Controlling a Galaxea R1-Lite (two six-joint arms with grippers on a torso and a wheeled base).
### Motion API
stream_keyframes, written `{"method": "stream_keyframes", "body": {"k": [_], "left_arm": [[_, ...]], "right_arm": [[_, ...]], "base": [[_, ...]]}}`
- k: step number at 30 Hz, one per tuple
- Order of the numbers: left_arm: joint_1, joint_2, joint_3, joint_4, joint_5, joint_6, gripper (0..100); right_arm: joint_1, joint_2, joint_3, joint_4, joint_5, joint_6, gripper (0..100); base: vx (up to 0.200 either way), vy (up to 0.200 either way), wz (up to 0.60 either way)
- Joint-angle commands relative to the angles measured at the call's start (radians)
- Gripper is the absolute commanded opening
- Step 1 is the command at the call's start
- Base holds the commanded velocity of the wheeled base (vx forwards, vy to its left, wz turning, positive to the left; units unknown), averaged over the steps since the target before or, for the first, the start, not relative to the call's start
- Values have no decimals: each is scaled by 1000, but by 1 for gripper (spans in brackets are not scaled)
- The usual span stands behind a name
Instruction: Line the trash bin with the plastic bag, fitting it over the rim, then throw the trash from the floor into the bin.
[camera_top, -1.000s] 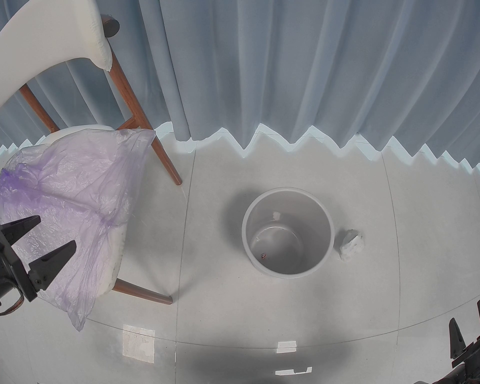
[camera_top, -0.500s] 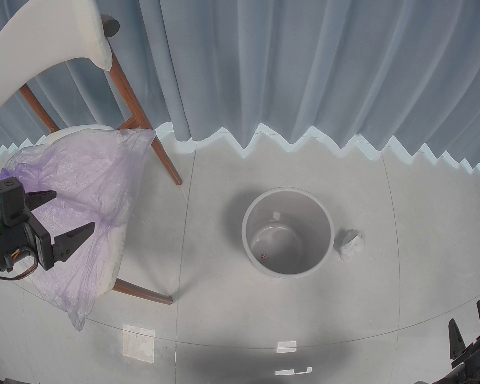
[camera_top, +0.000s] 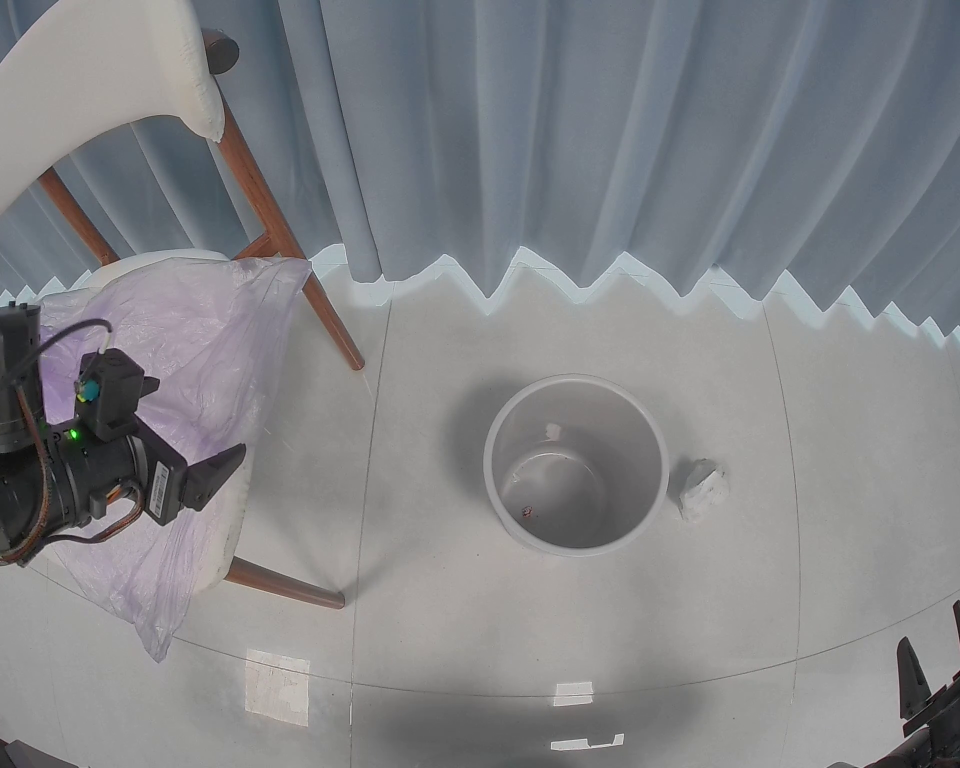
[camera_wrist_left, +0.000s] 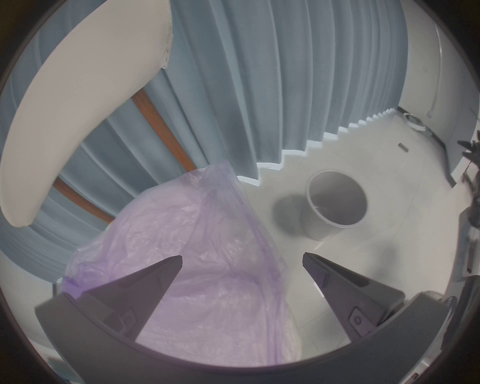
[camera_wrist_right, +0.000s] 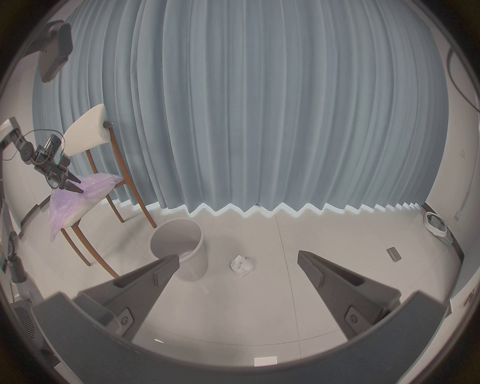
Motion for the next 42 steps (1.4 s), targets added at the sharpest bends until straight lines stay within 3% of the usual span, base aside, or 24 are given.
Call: {"method": "stream_keyframes", "body": {"k": [1,16,20,25,38,39,42], "left_arm": [[-26,88,-3,-57,84,22,100],[-30,187,-17,-211,107,111,100],[-29,201,-2,-212,115,105,100],[-22,203,-2,-215,181,113,100],[45,195,20,-215,176,171,100],[45,195,21,-215,173,170,0],[47,183,27,-215,161,165,0]], "right_arm": [[0,-16,18,-1,1,0,100],[0,-16,18,-1,1,-2,100],[0,-16,18,-1,0,-2,100],[0,-16,18,-1,0,-3,100],[-1,-16,18,-1,0,-3,100],[0,-16,18,-1,0,-3,100],[0,-16,18,-1,1,-2,100]], "base": [[0,0,0],[0,0,0],[0,0,0],[0,0,0],[0,0,0],[0,0,0],[0,0,0]]}}
